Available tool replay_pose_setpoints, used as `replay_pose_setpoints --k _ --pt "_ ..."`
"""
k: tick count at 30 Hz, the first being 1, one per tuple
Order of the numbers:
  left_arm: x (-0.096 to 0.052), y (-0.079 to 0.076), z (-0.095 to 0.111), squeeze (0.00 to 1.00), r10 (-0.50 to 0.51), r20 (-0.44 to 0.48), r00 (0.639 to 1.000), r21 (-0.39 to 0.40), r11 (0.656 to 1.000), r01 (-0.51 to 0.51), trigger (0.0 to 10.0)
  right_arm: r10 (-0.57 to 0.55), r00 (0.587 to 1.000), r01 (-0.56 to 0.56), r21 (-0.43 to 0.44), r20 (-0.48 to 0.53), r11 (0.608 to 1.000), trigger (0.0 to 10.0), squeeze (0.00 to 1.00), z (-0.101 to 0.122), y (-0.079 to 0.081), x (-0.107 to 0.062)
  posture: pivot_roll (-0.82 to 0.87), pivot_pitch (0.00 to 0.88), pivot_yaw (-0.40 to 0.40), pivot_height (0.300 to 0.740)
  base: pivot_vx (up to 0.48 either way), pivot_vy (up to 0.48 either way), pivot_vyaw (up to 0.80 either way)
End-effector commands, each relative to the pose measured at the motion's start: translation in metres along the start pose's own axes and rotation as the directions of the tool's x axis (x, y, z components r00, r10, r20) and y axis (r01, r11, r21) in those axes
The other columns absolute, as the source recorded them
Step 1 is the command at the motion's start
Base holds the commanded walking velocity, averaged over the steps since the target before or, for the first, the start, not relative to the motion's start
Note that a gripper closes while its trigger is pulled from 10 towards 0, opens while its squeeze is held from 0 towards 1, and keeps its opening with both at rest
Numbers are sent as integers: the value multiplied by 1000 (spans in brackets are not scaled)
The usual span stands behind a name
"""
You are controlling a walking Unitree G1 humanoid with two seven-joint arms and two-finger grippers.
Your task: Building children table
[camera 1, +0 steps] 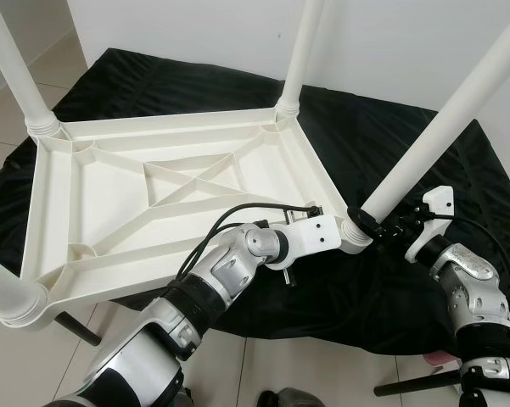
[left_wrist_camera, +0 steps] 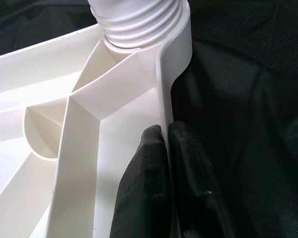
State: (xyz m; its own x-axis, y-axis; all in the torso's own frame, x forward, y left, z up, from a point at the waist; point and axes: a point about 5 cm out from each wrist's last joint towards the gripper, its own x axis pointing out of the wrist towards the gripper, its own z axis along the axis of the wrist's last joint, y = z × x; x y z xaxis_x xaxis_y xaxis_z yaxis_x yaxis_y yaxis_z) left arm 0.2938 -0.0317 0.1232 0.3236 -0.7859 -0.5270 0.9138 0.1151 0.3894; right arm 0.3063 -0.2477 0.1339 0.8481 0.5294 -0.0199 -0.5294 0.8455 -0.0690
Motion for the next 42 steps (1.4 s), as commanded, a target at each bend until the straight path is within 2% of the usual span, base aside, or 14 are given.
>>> replay_pose_setpoints --k 1,2,4,5,7,17,18,24,27,33,35,38,42 --pt "6 -15 -14 0 -95 -77 992 -7 995 95 10000 17 1000 -17 -7 -20 1000 10000 0 -3 -2 0 -9 26 -59 740 0 0 0" --pt "6 -14 -14 0 -95 -77 993 -6 996 95 10000 29 999 -29 -4 -19 1000 4549 0 -4 0 3 -7 25 -59 740 0 0 0" --pt "6 -14 -14 0 -94 -77 993 -5 996 94 10000 38 999 -38 -3 -17 999 4549 0 -5 1 5 -6 25 -58 740 0 0 0" --pt "6 -13 -14 0 -94 -77 993 -5 996 94 10000 44 999 -44 -1 -17 999 78 0 -7 2 7 -5 25 -58 740 0 0 0" --pt "6 -13 -14 0 -93 -77 993 -4 996 93 10000 52 999 -52 1 -17 999 0 0 -8 3 9 -3 25 -59 740 0 0 0" --pt "6 -12 -13 0 -91 -75 993 -4 996 91 10000 83 996 -83 2 -18 997 0 0 -10 3 10 -4 28 -63 740 0 0 0" --pt "6 -12 -13 0 -92 -75 993 -4 996 92 10000 76 997 -76 10 -16 997 10000 0 -10 4 10 -7 29 -64 740 0 0 0" --pt "7 -12 -12 0 -91 -73 993 -4 996 91 10000 54 998 -55 42 11 998 10000 0 -9 8 11 -9 30 -65 740 0 0 0" --pt "7 -12 -12 0 -92 -71 993 -4 996 92 10000 6 999 -10 71 52 997 10000 0 -6 15 14 -11 32 -67 740 0 0 0" --pt "7 -14 -12 0 -95 -71 993 -3 995 95 10000 -74 994 68 66 86 995 10000 0 -3 22 17 -13 32 -66 740 0 0 0" --pt "8 -14 -12 0 -97 -71 993 -4 995 97 10000 -108 989 100 76 104 992 10000 0 0 32 20 -16 35 -68 740 0 0 0" --pt "8 -14 -12 0 -98 -72 993 -4 995 98 10000 -135 985 127 78 110 989 10000 0 2 35 22 -16 35 -68 740 0 0 0" --pt "8 -14 -12 0 -97 -70 993 -4 995 97 10000 -215 969 205 89 124 975 10000 0 6 47 27 -15 36 -70 740 0 0 0"
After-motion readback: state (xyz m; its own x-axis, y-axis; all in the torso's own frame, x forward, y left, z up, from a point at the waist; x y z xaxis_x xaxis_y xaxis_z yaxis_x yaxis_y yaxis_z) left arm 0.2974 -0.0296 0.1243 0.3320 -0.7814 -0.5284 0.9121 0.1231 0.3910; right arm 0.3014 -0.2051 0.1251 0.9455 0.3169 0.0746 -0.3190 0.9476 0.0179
